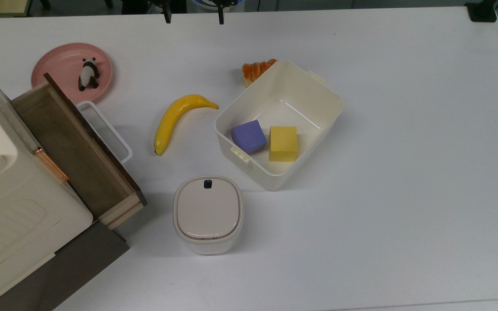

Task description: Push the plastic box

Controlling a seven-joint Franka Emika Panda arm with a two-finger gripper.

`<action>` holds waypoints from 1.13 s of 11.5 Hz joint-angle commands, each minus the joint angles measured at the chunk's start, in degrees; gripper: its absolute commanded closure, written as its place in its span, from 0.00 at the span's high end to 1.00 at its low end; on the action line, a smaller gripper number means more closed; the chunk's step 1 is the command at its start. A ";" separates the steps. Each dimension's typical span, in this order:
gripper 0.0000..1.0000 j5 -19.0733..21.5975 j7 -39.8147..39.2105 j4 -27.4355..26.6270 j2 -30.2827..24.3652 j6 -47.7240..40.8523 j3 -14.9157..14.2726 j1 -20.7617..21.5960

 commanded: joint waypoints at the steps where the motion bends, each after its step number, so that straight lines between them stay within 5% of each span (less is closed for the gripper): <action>1: 1.00 1.21 -0.95 1.60 0.41 -2.15 -1.12 0.69; 8: 1.00 0.95 -3.47 1.42 0.41 -1.62 -1.04 0.77; 13: 1.00 0.51 -23.93 -0.24 0.41 -0.75 -0.60 -0.46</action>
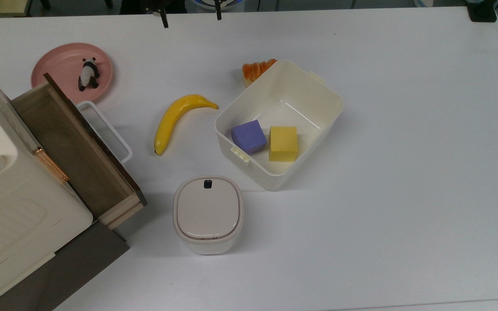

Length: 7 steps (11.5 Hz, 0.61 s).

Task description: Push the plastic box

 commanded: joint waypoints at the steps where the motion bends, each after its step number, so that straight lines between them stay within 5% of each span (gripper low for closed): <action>1: 1.00 0.37 -12.92 -1.62 0.41 0.74 -0.34 0.31; 7: 1.00 -3.57 -26.32 -6.72 2.78 6.27 0.53 1.89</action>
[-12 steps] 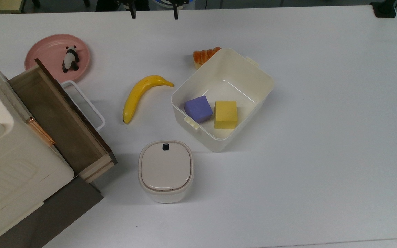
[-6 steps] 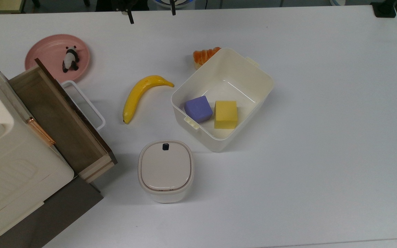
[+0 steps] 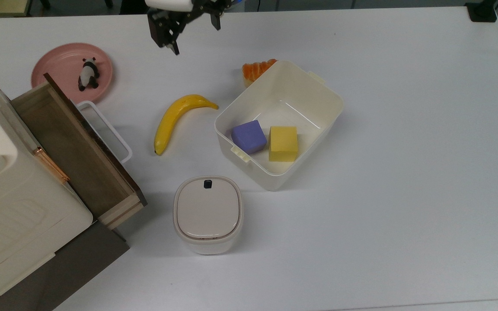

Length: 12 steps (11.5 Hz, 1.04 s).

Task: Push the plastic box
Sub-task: 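Lower the gripper toward the rim of the cream plastic box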

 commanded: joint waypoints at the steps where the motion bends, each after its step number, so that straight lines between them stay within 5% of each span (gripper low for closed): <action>1: 1.00 -3.92 -2.73 -5.17 0.07 6.94 0.60 2.12; 12: 1.00 -10.17 -2.73 -8.70 5.86 9.16 0.69 7.66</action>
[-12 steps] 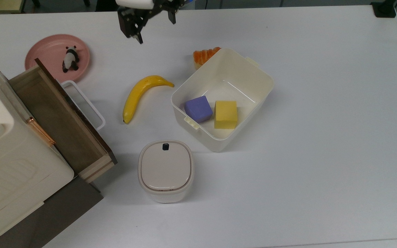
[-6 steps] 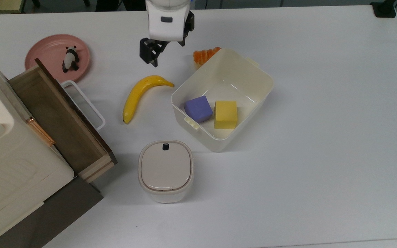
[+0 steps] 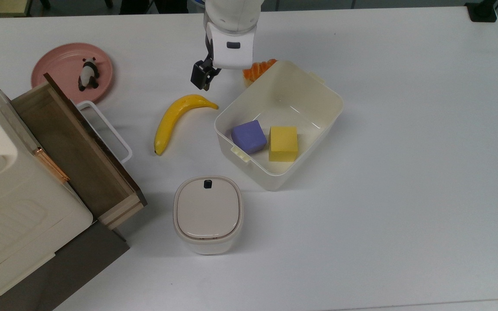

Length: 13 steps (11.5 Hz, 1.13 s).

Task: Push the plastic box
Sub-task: 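Lower the gripper toward the rim of the cream plastic box, then push the cream plastic box across the table with the gripper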

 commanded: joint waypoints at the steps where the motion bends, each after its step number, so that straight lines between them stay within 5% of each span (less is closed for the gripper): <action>1: 1.00 -1.48 -0.76 -1.07 1.02 1.46 -0.25 1.50; 13: 1.00 -1.13 -0.15 0.42 6.72 9.02 1.14 4.06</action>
